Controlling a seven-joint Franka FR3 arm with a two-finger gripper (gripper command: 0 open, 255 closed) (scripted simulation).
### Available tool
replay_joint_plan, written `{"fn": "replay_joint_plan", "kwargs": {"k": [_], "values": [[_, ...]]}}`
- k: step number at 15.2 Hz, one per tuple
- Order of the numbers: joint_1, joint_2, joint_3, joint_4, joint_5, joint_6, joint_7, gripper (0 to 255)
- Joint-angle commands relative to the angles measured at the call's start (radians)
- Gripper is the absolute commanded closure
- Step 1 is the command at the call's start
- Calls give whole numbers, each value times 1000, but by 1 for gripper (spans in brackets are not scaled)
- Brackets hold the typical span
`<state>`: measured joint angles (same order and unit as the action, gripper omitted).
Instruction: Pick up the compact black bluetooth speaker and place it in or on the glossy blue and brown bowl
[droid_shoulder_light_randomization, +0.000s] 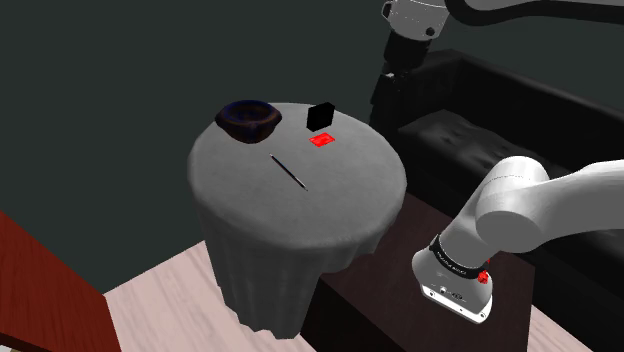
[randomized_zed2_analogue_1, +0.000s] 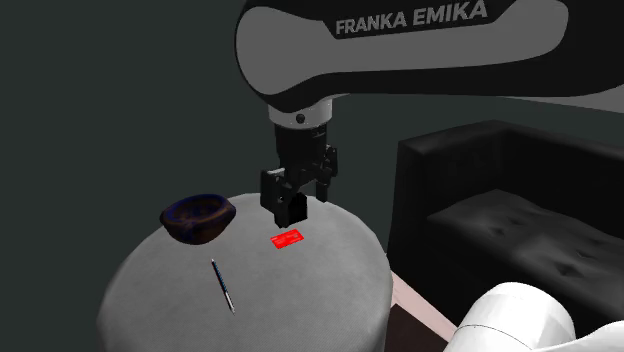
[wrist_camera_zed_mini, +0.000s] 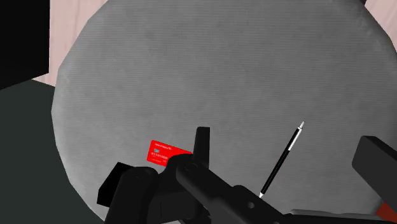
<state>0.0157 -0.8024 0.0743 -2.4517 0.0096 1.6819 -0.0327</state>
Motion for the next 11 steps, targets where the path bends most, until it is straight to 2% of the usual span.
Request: {"fn": "replay_joint_plan", "kwargs": {"k": [1, 6, 11], "values": [[0, 0, 0, 0, 0, 0, 0, 0], [6, 137, -105, 13, -60, 121, -206, 0], [19, 311, -197, 73, -88, 232, -407, 0]]}}
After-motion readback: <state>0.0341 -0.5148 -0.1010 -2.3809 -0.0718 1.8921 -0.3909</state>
